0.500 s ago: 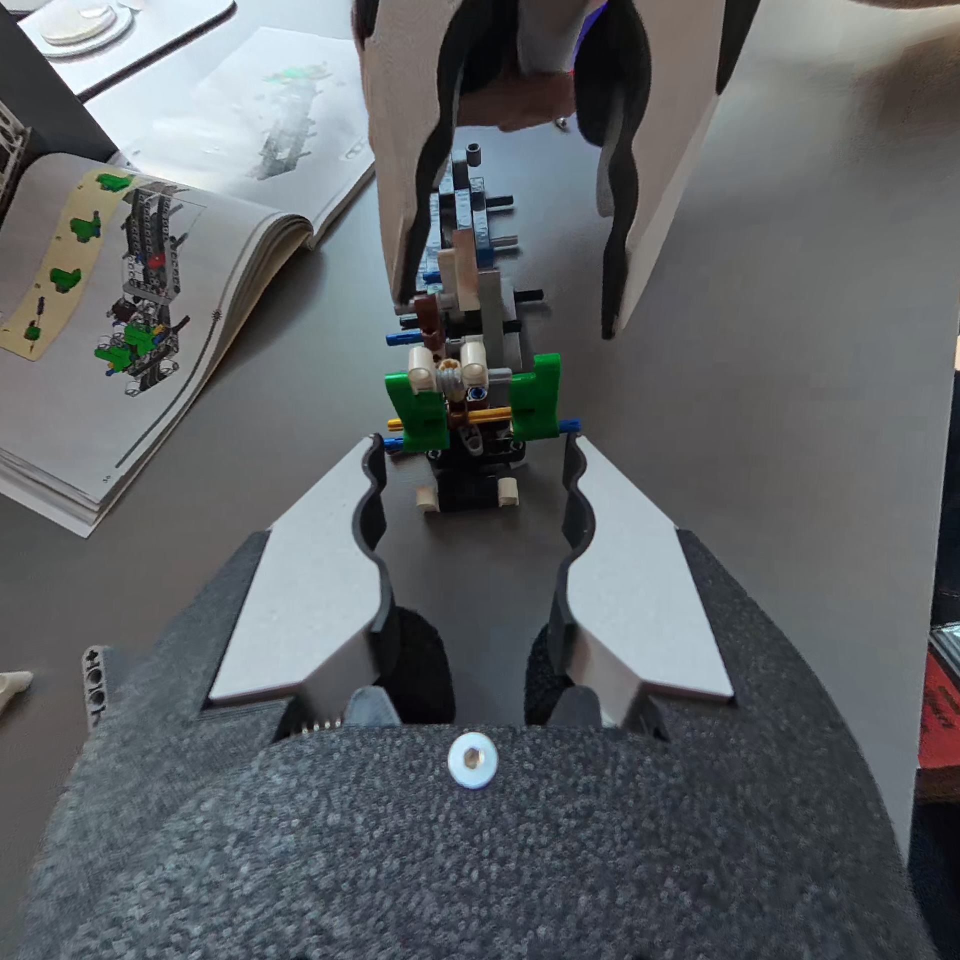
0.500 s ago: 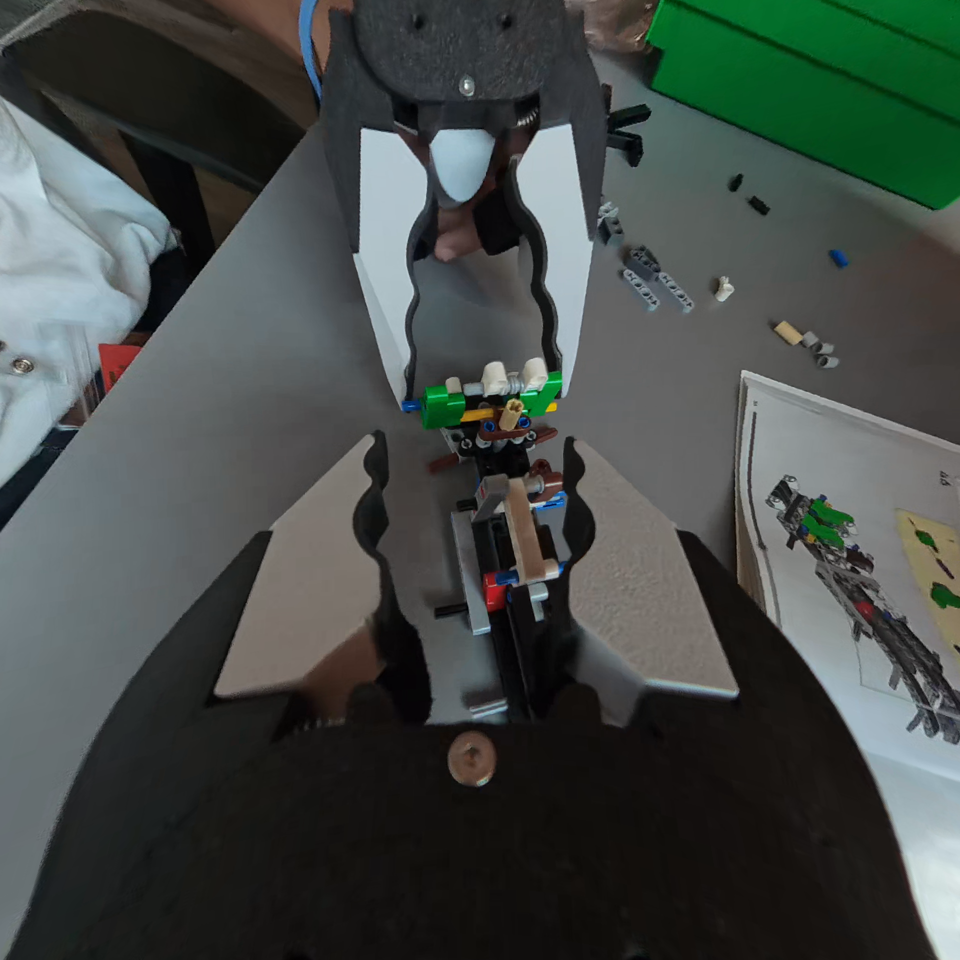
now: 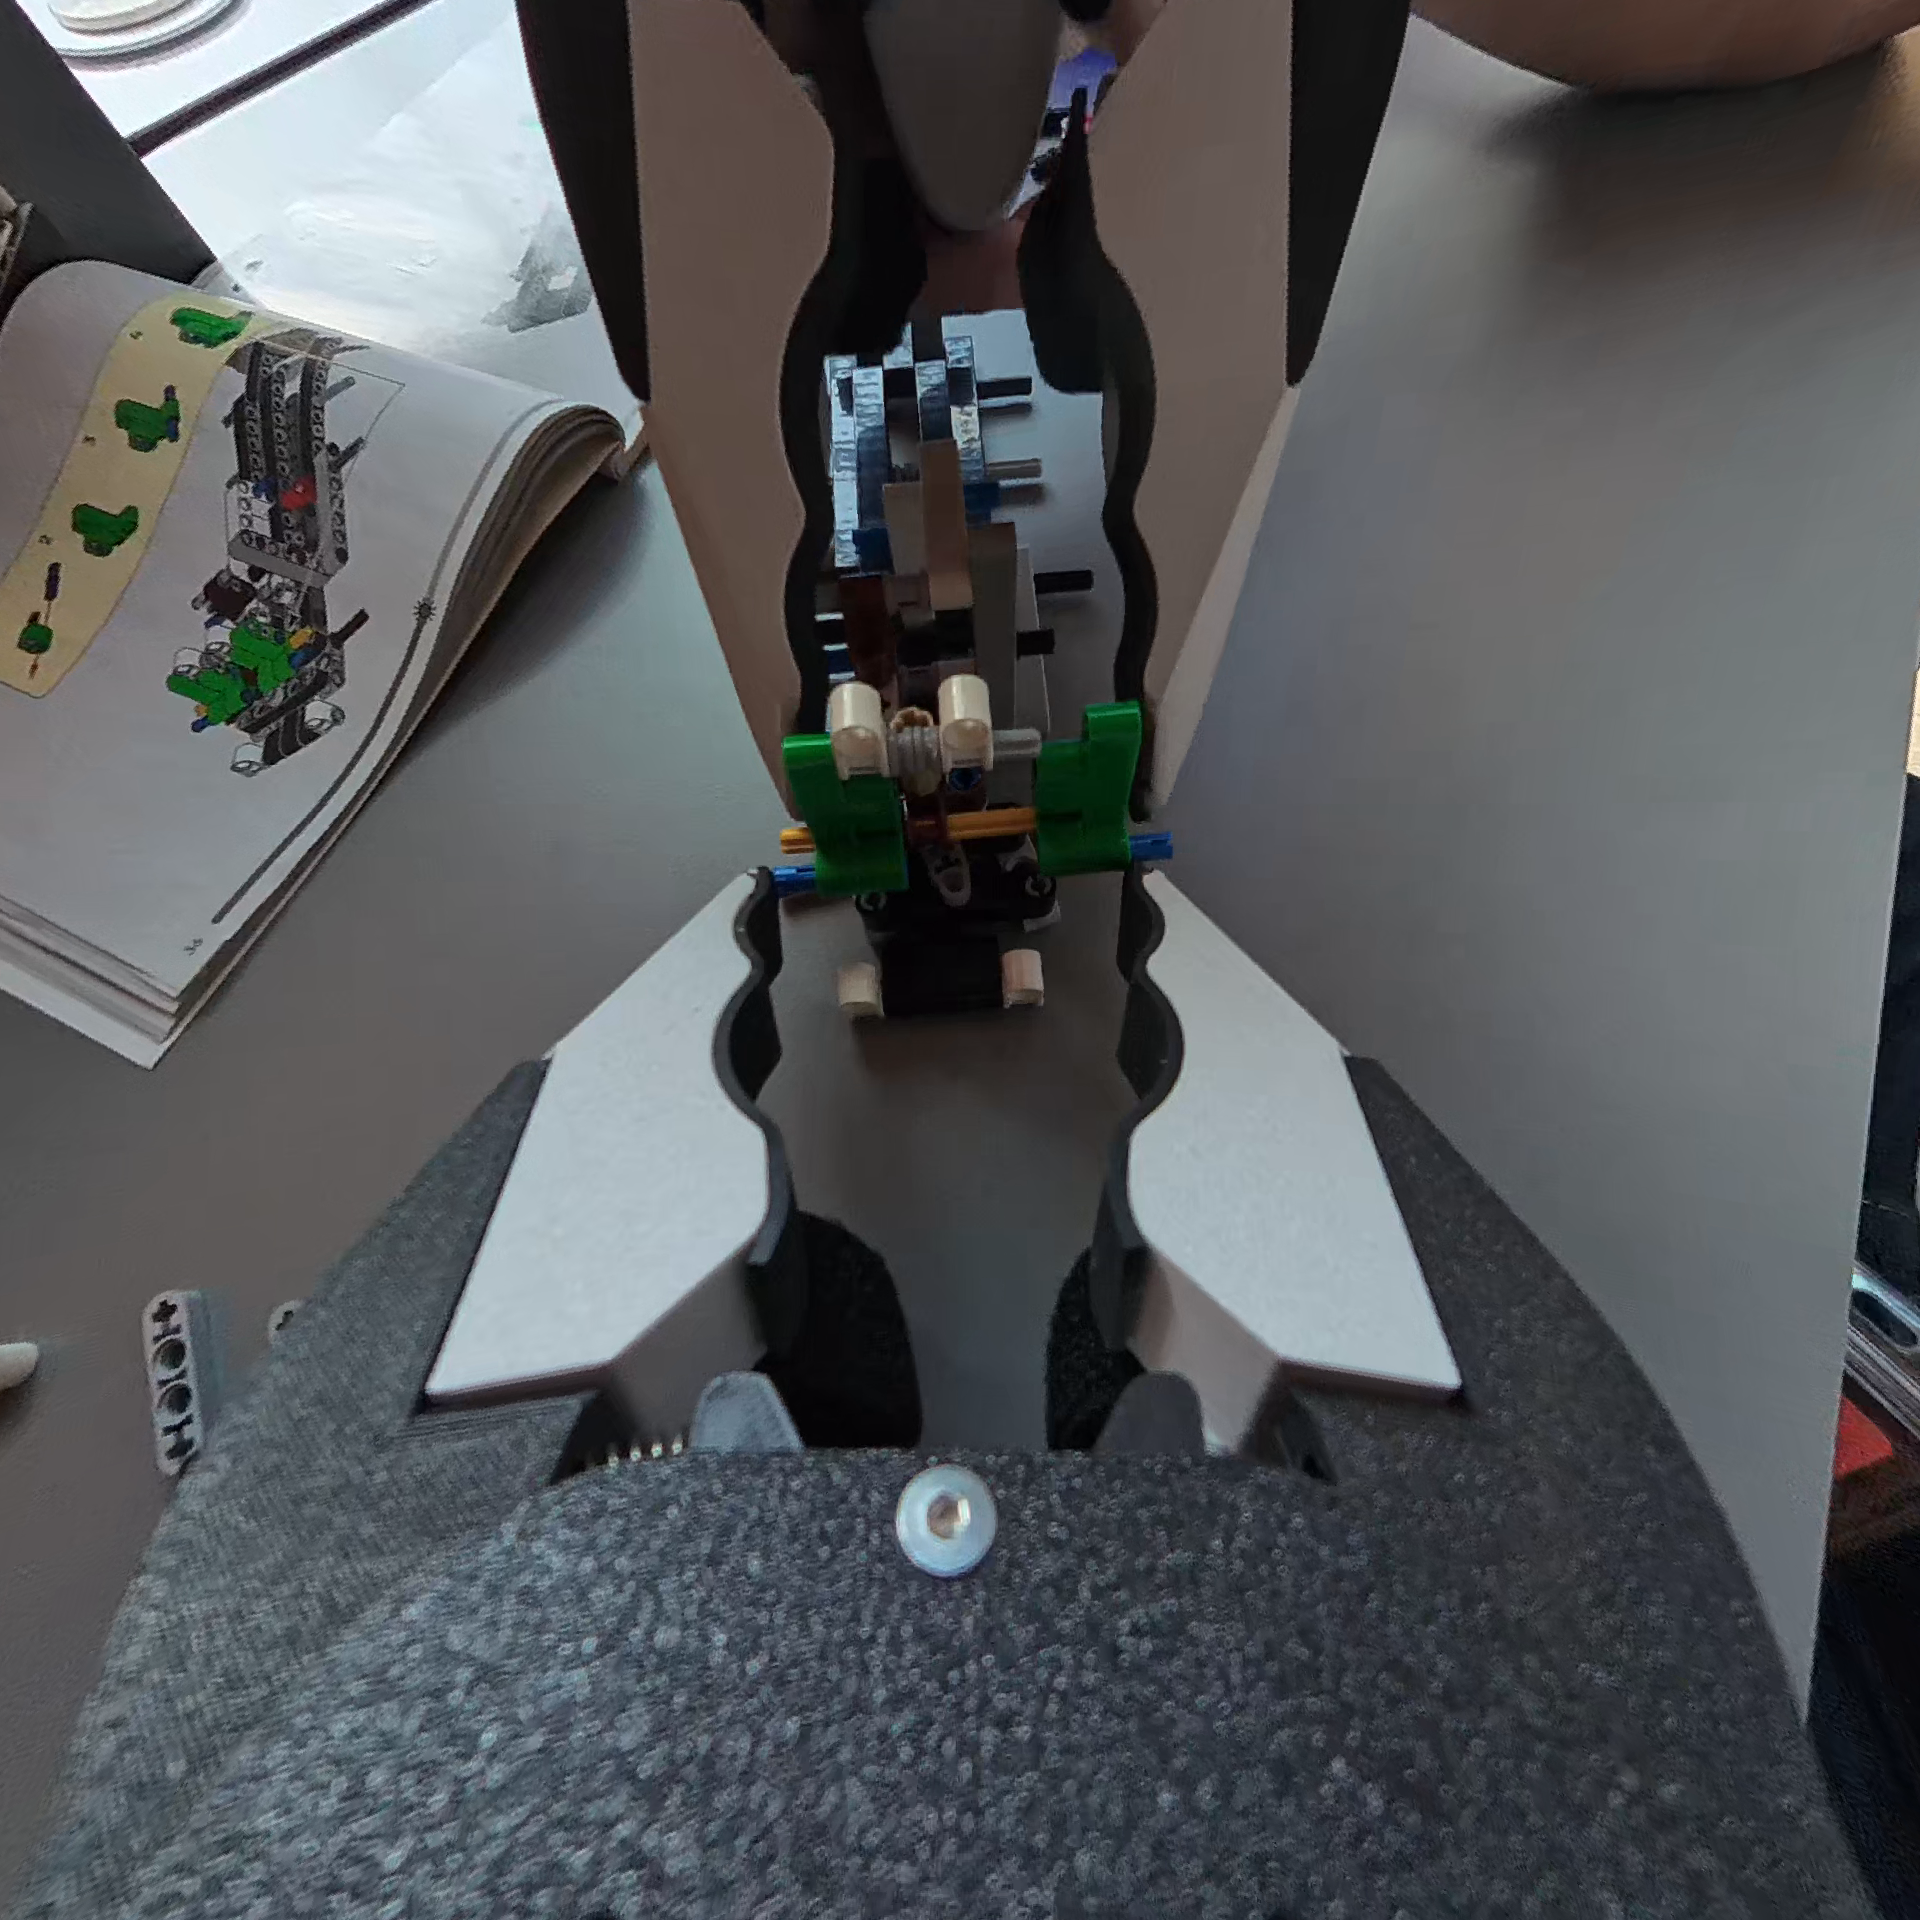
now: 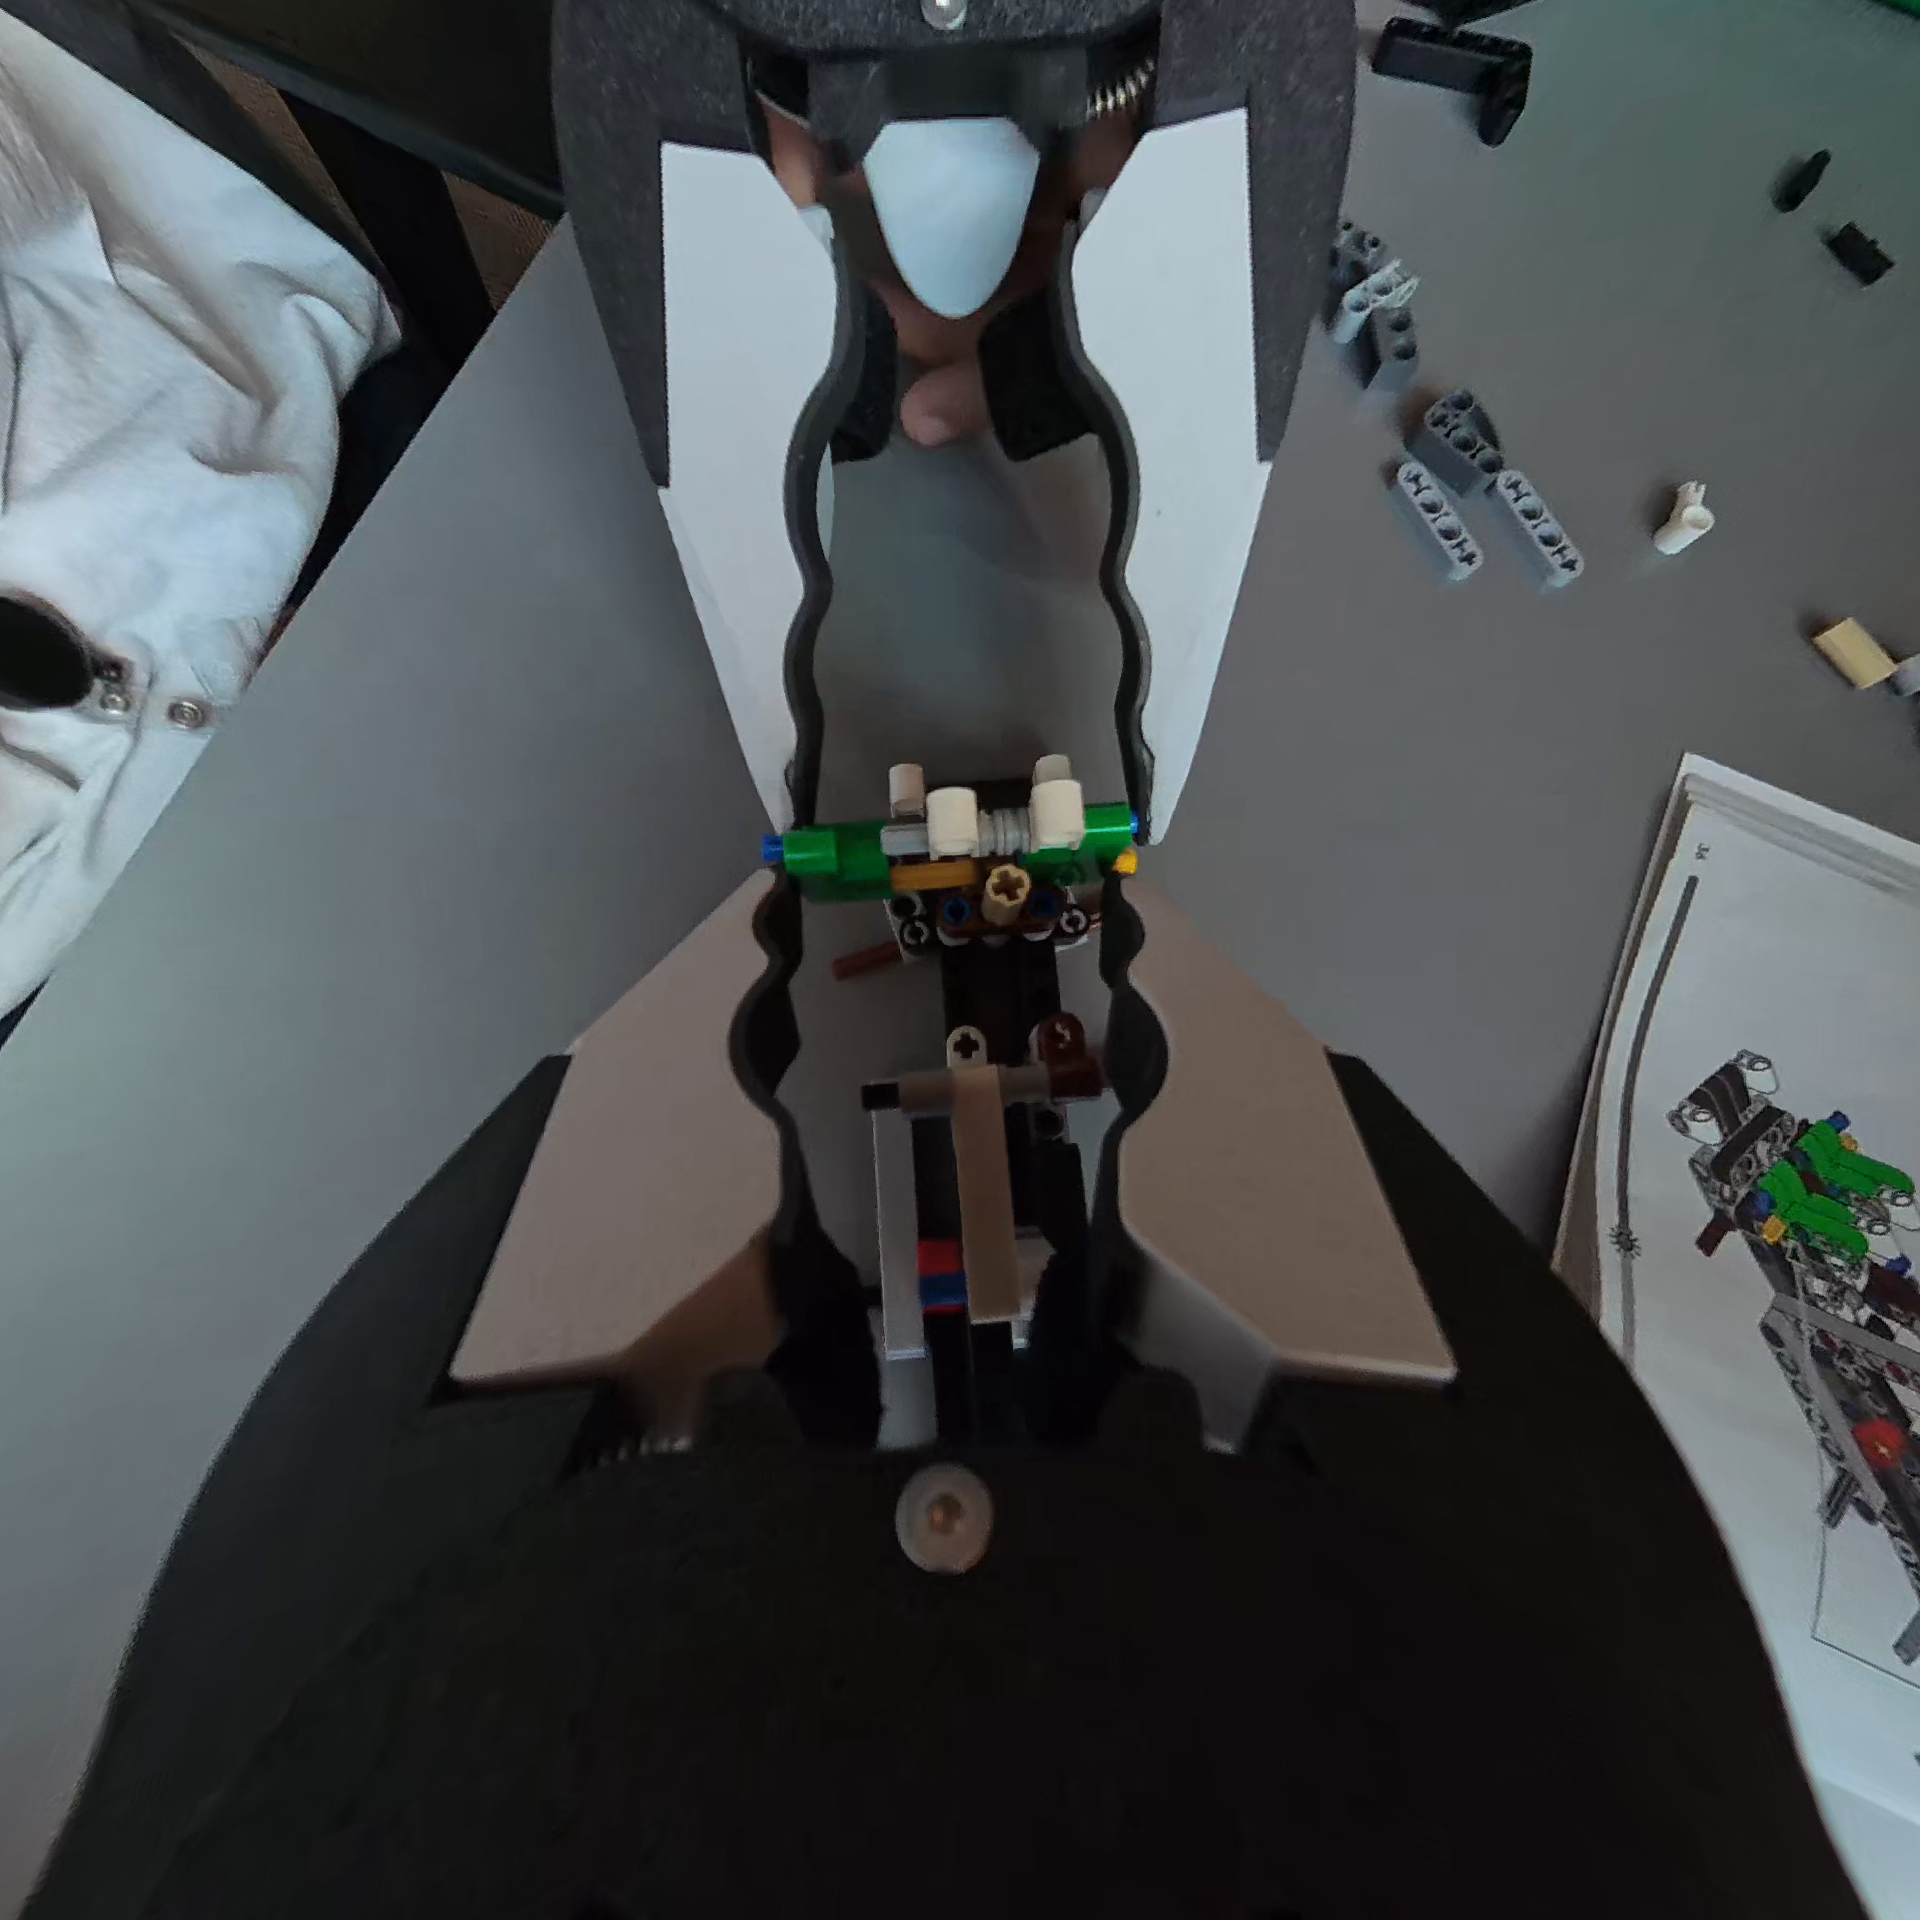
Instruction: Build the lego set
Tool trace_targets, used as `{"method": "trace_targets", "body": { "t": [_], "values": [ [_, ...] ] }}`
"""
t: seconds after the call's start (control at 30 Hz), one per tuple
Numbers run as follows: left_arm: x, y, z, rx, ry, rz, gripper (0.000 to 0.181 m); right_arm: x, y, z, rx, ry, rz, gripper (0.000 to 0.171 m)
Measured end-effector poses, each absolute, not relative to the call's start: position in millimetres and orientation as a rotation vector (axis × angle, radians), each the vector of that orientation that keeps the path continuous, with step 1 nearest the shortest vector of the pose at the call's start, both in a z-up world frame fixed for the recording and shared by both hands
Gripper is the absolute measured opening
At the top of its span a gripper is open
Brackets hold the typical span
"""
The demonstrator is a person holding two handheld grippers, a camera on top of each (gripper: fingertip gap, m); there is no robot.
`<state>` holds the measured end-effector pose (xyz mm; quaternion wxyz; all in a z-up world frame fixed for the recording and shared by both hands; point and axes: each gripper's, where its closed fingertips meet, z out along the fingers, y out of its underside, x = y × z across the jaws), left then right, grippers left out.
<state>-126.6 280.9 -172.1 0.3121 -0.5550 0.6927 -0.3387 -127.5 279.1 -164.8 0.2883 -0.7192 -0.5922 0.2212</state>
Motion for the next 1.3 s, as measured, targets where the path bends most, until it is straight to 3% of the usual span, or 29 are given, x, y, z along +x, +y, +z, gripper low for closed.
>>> {"method": "trace_targets", "body": {
  "t": [0.8, 0.83, 0.87, 1.03, 1.3],
  "values": [
    [-122, 283, -173, -1.469, 1.814, -0.857, 0.053, -123, 280, -166, -1.941, -1.59, 0.589, 0.046],
    [-122, 284, -173, -1.47, 1.813, -0.855, 0.052, -123, 280, -166, -1.941, -1.59, 0.595, 0.046],
    [-123, 287, -173, -1.47, 1.804, -0.835, 0.038, -123, 277, -165, -1.941, -1.592, 0.62, 0.046],
    [-122, 284, -173, -1.438, 1.818, -0.828, 0.039, -122, 277, -164, -1.937, -1.579, 0.624, 0.052],
    [-127, 278, -168, -1.429, 1.816, -0.885, 0.056, -122, 275, -149, -1.815, -1.605, 0.568, 0.056]
  ]
}}
